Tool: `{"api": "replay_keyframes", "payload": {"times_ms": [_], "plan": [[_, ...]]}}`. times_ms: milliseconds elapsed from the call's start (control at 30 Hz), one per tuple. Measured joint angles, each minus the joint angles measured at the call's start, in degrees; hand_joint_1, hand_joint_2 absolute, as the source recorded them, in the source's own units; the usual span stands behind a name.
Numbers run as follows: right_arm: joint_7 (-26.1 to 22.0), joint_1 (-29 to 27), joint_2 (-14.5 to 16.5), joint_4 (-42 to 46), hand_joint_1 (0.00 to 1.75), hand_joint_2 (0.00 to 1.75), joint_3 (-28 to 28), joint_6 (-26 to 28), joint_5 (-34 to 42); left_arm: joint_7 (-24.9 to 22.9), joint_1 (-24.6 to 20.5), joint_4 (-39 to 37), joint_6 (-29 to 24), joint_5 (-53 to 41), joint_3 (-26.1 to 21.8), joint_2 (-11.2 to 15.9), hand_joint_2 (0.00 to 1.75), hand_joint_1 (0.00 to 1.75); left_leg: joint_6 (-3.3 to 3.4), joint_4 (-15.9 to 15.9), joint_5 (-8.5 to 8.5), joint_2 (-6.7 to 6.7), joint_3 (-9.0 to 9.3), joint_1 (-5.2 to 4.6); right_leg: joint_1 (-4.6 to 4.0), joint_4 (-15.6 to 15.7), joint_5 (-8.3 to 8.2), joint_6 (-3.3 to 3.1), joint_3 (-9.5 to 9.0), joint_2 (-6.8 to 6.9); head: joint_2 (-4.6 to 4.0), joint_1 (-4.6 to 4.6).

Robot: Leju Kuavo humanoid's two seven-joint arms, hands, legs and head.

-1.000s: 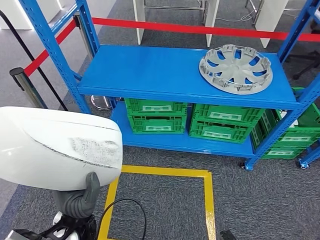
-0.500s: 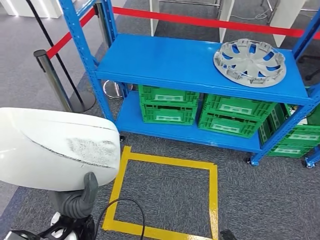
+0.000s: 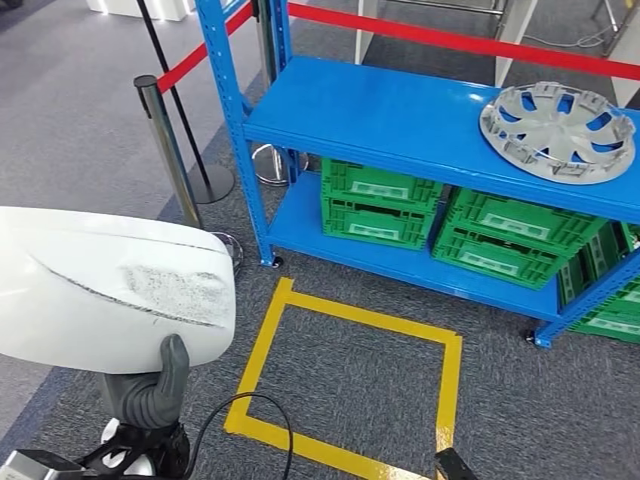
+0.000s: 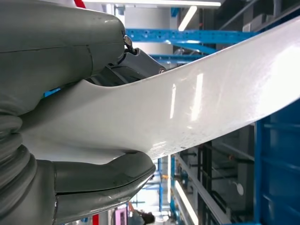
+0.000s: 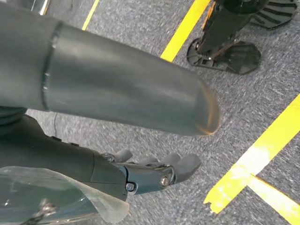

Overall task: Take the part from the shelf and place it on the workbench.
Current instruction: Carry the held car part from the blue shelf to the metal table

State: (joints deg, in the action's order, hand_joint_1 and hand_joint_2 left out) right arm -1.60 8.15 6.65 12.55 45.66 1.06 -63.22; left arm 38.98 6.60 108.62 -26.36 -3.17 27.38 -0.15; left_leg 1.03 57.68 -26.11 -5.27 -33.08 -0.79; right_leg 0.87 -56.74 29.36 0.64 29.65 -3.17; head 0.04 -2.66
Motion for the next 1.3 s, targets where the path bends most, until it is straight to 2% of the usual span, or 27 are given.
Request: {"api": "replay_keyframes", "payload": {"times_ms": [67, 133, 167, 200, 233, 300, 367, 433, 467, 500, 567, 633, 667, 733, 767, 800, 833, 867, 900, 967, 1033, 1067, 1100, 1167, 1233, 1267, 1300], "plan": [[-0.19, 0.08, -0.03, 0.03, 0.00, 0.00, -0.18, -0.02, 0.25, 0.03, -0.19, 0.04, 0.28, 0.28, -0.13, 0.01, 1.75, 1.75, -0.65, 2.96, -2.02, 1.69, -1.46, -0.04, 0.32, 0.30, -0.36, -0.44, 0.04, 1.58, 0.00, -0.39], [-0.34, 0.08, -0.11, 0.06, 0.00, 0.00, -0.28, 0.07, 0.52, 0.03, -0.41, 0.04, 0.56, 0.49, -0.16, 0.00, 1.75, 1.75, -1.33, 10.09, -5.91, 3.92, -4.54, 0.36, 0.31, 0.30, -0.43, -0.62, 0.21, 3.22, 0.00, -0.76], [-0.35, 0.04, -0.12, 0.06, 0.00, 0.00, -0.30, 0.10, 0.60, 0.03, -0.44, 0.03, 0.66, 0.63, -0.16, -0.01, 1.75, 1.75, -1.64, 13.72, -7.37, 4.37, -6.06, 0.61, 0.29, 0.28, -0.43, -0.61, 0.28, 4.10, 0.00, -0.76], [-0.35, 0.01, -0.13, 0.06, 0.00, 0.00, -0.33, 0.13, 0.65, 0.03, -0.44, 0.02, 0.73, 0.73, -0.16, -0.02, 1.75, 1.75, -1.86, 15.85, -7.87, 4.59, -6.85, 0.83, 0.27, 0.27, -0.43, -0.60, 0.33, 4.94, 0.00, -0.77], [-0.35, 0.02, -0.13, 0.06, 0.00, 0.00, -0.36, 0.14, 0.68, 0.03, -0.44, 0.01, 0.78, 0.81, -0.17, -0.04, 1.75, 1.75, -1.99, 15.98, -7.33, 4.79, -6.67, 1.00, 0.27, 0.25, -0.43, -0.58, 0.35, 5.77, 0.00, -0.78], [-0.35, 0.09, -0.13, 0.06, 0.00, 0.00, -0.50, 0.14, 0.68, 0.03, -0.47, 0.01, 0.82, 0.89, -0.21, -0.09, 1.75, 1.75, -1.89, 9.42, -3.69, 5.85, -3.02, 1.14, 0.27, 0.24, -0.38, -0.48, 0.23, 7.19, 0.00, -0.79], [-0.36, 0.15, -0.12, 0.06, 0.00, 0.00, -0.69, 0.13, 0.70, 0.03, -0.63, 0.01, 0.87, 0.94, -0.25, -0.19, 1.75, 1.75, -1.36, 2.04, -1.31, 8.09, 0.72, 0.70, 0.04, 0.16, -0.26, -0.05, 0.17, 8.37, 0.00, -0.76], [-0.35, 0.20, -0.13, 0.06, 0.00, 0.00, -0.80, 0.13, 0.74, 0.03, -0.71, 0.01, 0.92, 1.04, -0.32, -0.27, 1.75, 1.75, -0.72, -0.21, -1.19, 8.84, 1.42, 0.19, -0.18, 0.09, -0.23, 0.58, 0.25, 9.47, 0.00, -0.72], [-0.35, 0.26, -0.14, 0.06, 0.00, 0.00, -0.83, 0.11, 0.74, 0.03, -0.69, 0.01, 0.93, 1.09, -0.40, -0.29, 1.75, 1.75, -0.33, -0.27, -1.01, 8.20, 1.14, 0.16, -0.16, 0.11, -0.27, 0.90, 0.24, 10.02, 0.00, -0.74], [-0.36, 0.35, -0.15, 0.06, 0.00, 0.00, -0.89, 0.10, 0.74, 0.04, -0.63, 0.03, 0.91, 1.15, -0.50, -0.31, 1.75, 1.75, 0.06, -0.43, -0.81, 7.65, 1.02, 0.20, -0.05, 0.01, -0.06, 1.24, 0.38, 9.93, 0.00, -0.75], [-0.39, 0.50, -0.18, 0.05, 0.00, 0.00, -0.99, 0.03, 0.74, 0.05, -0.64, 0.09, 0.84, 1.24, -0.67, -0.37, 1.75, 1.75, 0.88, -0.81, -0.34, 6.60, 0.86, 0.44, 0.15, -2.45, 1.83, 1.71, 1.65, 7.35, 0.00, -0.59], [-0.43, 0.36, -0.20, 0.04, 0.00, 0.00, -1.03, -0.07, 0.78, 0.06, -0.69, 0.13, 0.79, 1.35, -0.76, -0.44, 1.75, 1.75, 1.37, -0.93, -0.06, 5.47, 0.66, 0.47, 0.22, -9.63, 5.59, 1.81, 5.07, 4.14, 0.00, -0.40], [-0.44, 0.20, -0.20, 0.04, 0.00, 0.00, -1.04, -0.12, 0.81, 0.06, -0.67, 0.13, 0.79, 1.41, -0.81, -0.46, 1.75, 1.75, 1.49, -0.91, 0.01, 4.77, 0.55, 0.36, 0.21, -13.74, 7.18, 1.81, 7.05, 3.53, 0.00, -0.38], [-0.46, -0.09, -0.21, 0.04, 0.00, 0.00, -1.05, -0.14, 0.90, 0.05, -0.59, 0.12, 0.79, 1.56, -0.94, -0.46, 1.75, 1.75, 1.59, -0.88, 0.09, 3.48, 0.47, 0.18, 0.17, -17.94, 7.91, 1.75, 9.27, 3.27, 0.00, -0.39], [-0.48, -0.15, -0.22, 0.04, 0.00, 0.00, -1.05, -0.14, 0.94, 0.05, -0.56, 0.12, 0.79, 1.61, -1.01, -0.46, 1.75, 1.75, 1.59, -0.85, 0.11, 2.85, 0.49, 0.15, 0.17, -17.36, 6.91, 1.68, 9.13, 3.22, 0.00, -0.39], [-0.51, -0.15, -0.22, 0.04, 0.00, 0.00, -1.06, -0.14, 0.97, 0.05, -0.55, 0.13, 0.79, 1.63, -1.07, -0.46, 1.75, 1.75, 1.58, -0.79, 0.11, 2.21, 0.52, 0.14, 0.18, -14.98, 5.16, 1.57, 8.13, 3.06, 0.00, -0.39], [-0.54, -0.12, -0.22, 0.04, 0.00, 0.00, -1.08, -0.14, 1.01, 0.05, -0.55, 0.13, 0.79, 1.66, -1.12, -0.47, 1.75, 1.75, 1.54, -0.66, 0.10, 1.57, 0.53, 0.15, 0.24, -11.39, 2.99, 1.46, 6.54, 2.41, 0.00, -0.38], [-0.58, -0.08, -0.22, 0.04, 0.00, 0.00, -1.09, -0.15, 1.10, 0.05, -0.55, 0.13, 0.79, 1.70, -1.20, -0.49, 1.75, 1.75, 1.45, -0.47, 0.06, 0.87, 0.44, 0.17, 0.40, -7.49, 1.20, 1.34, 4.74, 0.83, 0.00, -0.39], [-0.63, -0.07, -0.22, 0.04, 0.00, 0.00, -1.11, -0.15, 1.21, 0.05, -0.61, 0.13, 0.79, 1.75, -1.30, -0.50, 1.75, 1.75, 1.28, -0.12, 0.02, 0.17, 0.18, 0.16, 0.61, -4.07, 0.10, 1.26, 3.13, -0.83, 0.00, -0.44], [-0.67, -0.14, -0.22, 0.04, 0.00, 0.00, -1.15, -0.23, 1.36, 0.05, -0.72, 0.14, 0.79, 1.60, -1.52, -0.55, 1.75, 1.75, 0.60, 0.37, 0.19, -1.24, -0.62, 0.33, 0.75, -1.37, 0.01, 1.14, 1.73, -2.89, 0.00, -0.47], [-0.64, -0.16, -0.16, 0.04, 0.00, 0.00, -1.21, -0.31, 1.32, 0.07, -0.63, 0.19, 0.70, 1.17, -1.79, -0.56, 1.75, 1.75, -0.17, 0.60, 0.43, -2.36, -1.26, 0.52, 0.68, -1.18, -0.04, 0.81, 1.56, -1.63, 0.00, -0.46], [-0.60, -0.13, -0.15, 0.04, 0.00, 0.00, -1.25, -0.31, 1.29, 0.07, -0.51, 0.27, 0.60, 0.98, -1.94, -0.55, 1.75, 1.75, -0.50, 1.12, 0.10, -1.59, -1.59, 0.44, 0.74, -1.05, -0.11, 0.53, 1.44, -0.79, 0.00, -0.59], [-0.56, -0.10, -0.13, 0.05, 0.00, 0.00, -1.26, -0.31, 1.25, 0.08, -0.42, 0.37, 0.47, 0.85, -2.08, -0.53, 1.75, 1.75, -0.81, 2.52, -0.80, -0.06, -2.25, 0.36, 0.80, -0.90, -0.17, 0.23, 1.32, 0.12, 0.00, -0.81], [-0.42, -0.19, -0.17, 0.06, 0.00, 0.00, -1.27, -0.29, 1.09, 0.08, -0.28, 0.55, 0.24, 0.75, -2.27, -0.53, 1.75, 1.75, -1.40, 8.55, -4.12, 3.52, -5.01, 0.43, 0.68, -0.77, -0.09, -0.23, 1.12, 2.05, 0.00, -1.19], [-0.31, -0.31, -0.23, 0.06, 0.00, 0.00, -1.27, -0.31, 0.90, 0.08, -0.01, 0.57, 0.14, 0.75, -2.38, -0.50, 1.75, 1.75, -1.81, 15.44, -6.85, 4.57, -8.23, 0.86, 0.50, -0.81, 0.07, -0.40, 1.08, 4.05, 0.00, -1.26], [-0.29, -0.31, -0.25, 0.06, 0.00, 0.00, -1.28, -0.32, 0.85, 0.08, 0.14, 0.57, 0.14, 0.75, -2.42, -0.48, 1.75, 1.75, -1.92, 16.68, -6.84, 4.71, -8.76, 1.01, 0.46, -0.82, 0.14, -0.40, 1.05, 4.98, 0.00, -1.28], [-0.28, -0.27, -0.27, 0.06, 0.00, 0.00, -1.30, -0.34, 0.80, 0.08, 0.25, 0.57, 0.14, 0.75, -2.44, -0.45, 1.75, 1.75, -1.96, 15.86, -5.81, 4.88, -8.29, 1.12, 0.45, -0.83, 0.22, -0.37, 0.97, 5.83, 0.00, -1.28]]}}
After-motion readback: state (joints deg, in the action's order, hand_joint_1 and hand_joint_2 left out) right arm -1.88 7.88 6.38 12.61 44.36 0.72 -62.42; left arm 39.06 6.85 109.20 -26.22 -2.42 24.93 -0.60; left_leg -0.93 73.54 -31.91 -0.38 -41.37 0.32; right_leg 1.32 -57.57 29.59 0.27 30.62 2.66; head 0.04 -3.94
